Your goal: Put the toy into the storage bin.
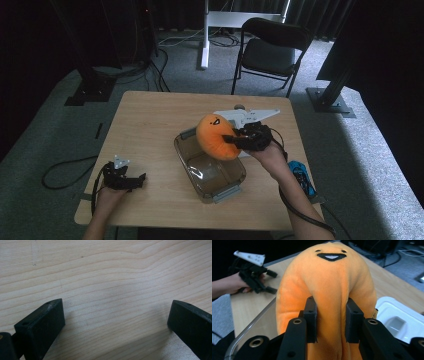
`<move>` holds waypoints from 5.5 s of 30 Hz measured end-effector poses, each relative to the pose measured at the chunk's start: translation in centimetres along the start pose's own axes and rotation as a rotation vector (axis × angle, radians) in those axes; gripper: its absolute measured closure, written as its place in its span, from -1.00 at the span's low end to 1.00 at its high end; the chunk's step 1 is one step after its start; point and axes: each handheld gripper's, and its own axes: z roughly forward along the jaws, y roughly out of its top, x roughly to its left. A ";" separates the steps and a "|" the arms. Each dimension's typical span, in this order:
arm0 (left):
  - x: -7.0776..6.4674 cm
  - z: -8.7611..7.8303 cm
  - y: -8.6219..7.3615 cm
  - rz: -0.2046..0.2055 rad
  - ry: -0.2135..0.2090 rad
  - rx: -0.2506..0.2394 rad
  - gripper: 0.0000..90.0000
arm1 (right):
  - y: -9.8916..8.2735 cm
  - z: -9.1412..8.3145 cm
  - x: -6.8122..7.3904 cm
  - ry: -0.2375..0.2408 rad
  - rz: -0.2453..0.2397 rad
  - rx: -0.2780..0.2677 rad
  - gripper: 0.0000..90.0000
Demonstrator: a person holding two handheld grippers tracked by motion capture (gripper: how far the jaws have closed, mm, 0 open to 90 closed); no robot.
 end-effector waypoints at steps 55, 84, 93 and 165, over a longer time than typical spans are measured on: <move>0.0 0.0 0.0 0.000 -0.001 0.002 -0.97 | -4.7 6.6 3.9 0.135 -0.081 0.311 -0.21; 0.0 0.0 0.0 0.000 0.000 -0.001 -0.97 | -5.6 1.6 -0.4 0.039 0.101 0.071 -0.74; 0.0 0.0 0.0 -0.002 0.000 -0.002 -0.97 | -6.8 0.8 -1.6 -0.013 0.149 0.050 -0.78; 0.0 0.0 0.0 0.000 0.000 0.001 -0.97 | -22.8 -6.4 -7.5 -0.582 0.468 0.194 -0.75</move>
